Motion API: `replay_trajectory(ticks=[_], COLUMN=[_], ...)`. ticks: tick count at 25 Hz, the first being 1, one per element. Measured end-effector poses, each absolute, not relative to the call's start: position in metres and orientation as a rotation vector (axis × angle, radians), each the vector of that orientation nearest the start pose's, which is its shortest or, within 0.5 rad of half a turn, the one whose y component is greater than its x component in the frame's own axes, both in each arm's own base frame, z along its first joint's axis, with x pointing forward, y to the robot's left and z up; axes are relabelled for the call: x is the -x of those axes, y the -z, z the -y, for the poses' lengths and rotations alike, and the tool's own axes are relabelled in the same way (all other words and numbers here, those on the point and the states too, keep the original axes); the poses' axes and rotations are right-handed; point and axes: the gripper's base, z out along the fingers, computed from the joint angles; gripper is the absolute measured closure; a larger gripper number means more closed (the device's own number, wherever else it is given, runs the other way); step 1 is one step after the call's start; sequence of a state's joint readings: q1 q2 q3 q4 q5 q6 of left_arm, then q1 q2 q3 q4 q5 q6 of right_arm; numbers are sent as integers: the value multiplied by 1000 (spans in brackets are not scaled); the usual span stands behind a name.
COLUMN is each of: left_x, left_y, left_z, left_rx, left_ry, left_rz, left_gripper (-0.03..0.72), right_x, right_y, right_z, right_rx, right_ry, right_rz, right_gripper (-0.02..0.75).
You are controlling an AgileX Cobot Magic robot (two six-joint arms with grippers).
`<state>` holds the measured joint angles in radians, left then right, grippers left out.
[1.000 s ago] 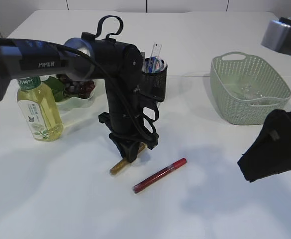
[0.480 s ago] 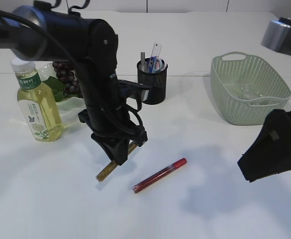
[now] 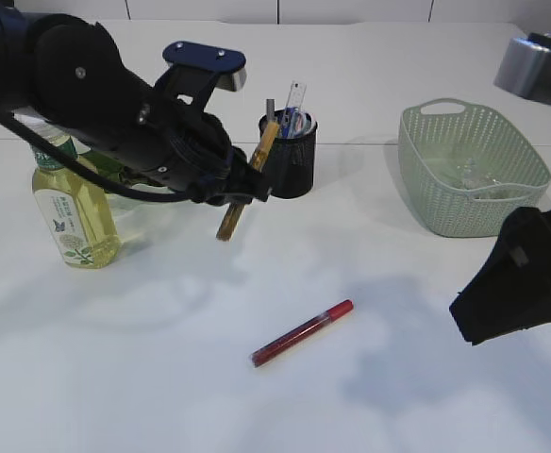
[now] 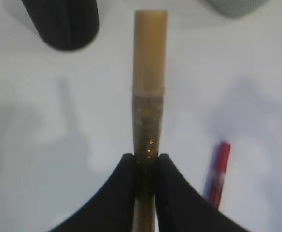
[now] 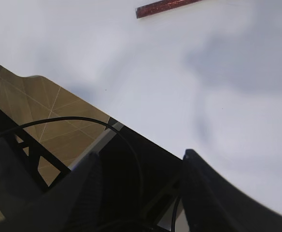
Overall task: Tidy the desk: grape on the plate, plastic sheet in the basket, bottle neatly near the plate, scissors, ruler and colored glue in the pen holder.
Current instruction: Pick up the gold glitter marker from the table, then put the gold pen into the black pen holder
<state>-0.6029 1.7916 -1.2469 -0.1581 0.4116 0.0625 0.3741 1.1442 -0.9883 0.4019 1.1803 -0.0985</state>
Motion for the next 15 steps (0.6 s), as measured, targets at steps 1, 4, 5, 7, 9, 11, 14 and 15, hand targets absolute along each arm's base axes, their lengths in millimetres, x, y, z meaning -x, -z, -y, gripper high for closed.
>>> replay_trajectory(ticks=[1, 4, 5, 7, 9, 11, 14, 15], left_x=[-324, -335, -338, -346, -355, -365, -384, -392], left_y=[-233, -244, -246, -250, -247, -240, -230, -227], left_z=[229, 233, 234, 238, 242, 248, 256, 258], left_rx=[-649, -597, -577, -531, -502, -485, -472, -468], left_ry=[382, 399, 406, 421, 427, 429, 424, 419], left_rz=[-2322, -2146, -2091, -1969, -1894, -1846, -1803, -1796], left_gripper=[603, 603, 603, 603, 603, 603, 601, 601], right_x=[-173, -173, -173, -173, -173, -173, -173, -173], right_y=[-321, -321, -321, -321, -321, -321, -321, -321], right_z=[-103, -103, -103, -103, -103, -103, -103, -103], right_rx=[530, 530, 530, 530, 530, 530, 530, 530], right_ry=[-622, -622, -622, -622, -622, -622, -622, -622], right_rz=[-2765, -2765, -2765, -2765, -2765, -2765, -2765, -2765], right_gripper=[320, 320, 320, 320, 320, 320, 320, 320])
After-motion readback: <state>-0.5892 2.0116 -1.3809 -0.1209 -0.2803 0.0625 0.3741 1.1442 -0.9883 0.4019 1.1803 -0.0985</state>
